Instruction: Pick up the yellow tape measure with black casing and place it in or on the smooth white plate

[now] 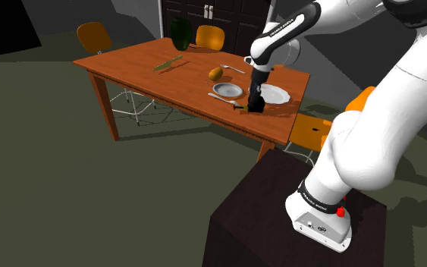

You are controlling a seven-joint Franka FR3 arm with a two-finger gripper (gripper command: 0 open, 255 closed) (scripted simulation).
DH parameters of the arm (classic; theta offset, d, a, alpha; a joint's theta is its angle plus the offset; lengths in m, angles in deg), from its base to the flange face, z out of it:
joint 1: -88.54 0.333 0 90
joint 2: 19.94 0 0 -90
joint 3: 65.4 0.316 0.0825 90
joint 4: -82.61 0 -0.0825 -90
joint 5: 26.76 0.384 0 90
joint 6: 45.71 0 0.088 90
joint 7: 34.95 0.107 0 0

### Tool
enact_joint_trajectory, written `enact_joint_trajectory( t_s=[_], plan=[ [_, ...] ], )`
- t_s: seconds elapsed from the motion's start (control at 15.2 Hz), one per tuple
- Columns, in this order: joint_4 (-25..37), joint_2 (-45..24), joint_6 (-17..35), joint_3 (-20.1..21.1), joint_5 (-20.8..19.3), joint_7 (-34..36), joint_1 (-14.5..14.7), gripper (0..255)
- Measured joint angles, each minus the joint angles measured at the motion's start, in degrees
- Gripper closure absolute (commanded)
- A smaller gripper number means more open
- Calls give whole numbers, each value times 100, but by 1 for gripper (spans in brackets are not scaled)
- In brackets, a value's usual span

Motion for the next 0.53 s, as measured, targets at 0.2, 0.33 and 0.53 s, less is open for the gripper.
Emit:
enact_joint_trajectory(
  t_s=[0.2, 0.33, 0.53],
  plan=[
    [75, 238, -246, 71, -227, 177, -56, 255],
    [166, 343, -416, 108, -314, 245, -81, 255],
    [248, 547, -657, 193, -474, 379, -133, 255]
  ],
)
